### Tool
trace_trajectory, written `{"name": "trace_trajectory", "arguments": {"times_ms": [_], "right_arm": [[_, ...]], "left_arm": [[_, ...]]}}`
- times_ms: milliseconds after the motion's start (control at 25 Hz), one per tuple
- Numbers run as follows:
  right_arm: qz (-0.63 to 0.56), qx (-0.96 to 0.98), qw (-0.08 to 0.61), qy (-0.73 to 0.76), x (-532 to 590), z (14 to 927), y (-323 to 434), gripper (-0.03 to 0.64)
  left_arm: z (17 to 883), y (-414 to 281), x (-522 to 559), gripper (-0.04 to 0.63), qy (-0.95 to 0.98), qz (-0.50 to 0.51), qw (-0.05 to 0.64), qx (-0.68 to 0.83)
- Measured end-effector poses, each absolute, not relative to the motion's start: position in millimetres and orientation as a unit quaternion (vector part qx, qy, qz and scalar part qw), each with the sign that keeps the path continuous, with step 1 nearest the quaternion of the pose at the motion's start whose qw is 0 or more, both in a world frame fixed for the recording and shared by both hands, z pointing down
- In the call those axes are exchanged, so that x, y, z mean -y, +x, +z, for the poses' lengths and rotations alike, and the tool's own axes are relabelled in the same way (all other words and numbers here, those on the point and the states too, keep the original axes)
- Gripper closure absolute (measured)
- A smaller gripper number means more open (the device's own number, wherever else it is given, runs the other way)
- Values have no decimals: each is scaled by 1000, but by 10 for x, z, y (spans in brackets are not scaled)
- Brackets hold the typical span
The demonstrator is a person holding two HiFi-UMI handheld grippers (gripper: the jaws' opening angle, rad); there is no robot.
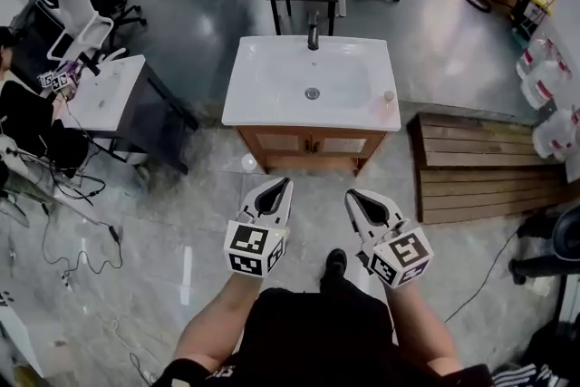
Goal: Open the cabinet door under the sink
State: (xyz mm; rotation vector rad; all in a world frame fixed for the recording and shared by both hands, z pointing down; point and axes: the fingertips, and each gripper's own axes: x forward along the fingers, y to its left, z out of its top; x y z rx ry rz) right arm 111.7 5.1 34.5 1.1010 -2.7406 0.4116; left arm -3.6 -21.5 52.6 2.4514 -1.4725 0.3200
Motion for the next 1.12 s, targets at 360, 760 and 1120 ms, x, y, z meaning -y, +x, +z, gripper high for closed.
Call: {"name": "trace_trajectory", "arguments": {"times_ms": [360,760,1120], "right_arm": [[185,921,102,327,478,808,1216,603],[216,905,139,340,896,1393,599,603],[243,895,138,348,1293,2046,576,603]], "left_arm": [[972,-25,627,578,812,140,181,536],[1501,-358,1127,578,836,146,194,492],[2132,-423,1537,578,821,166,200,509]]}}
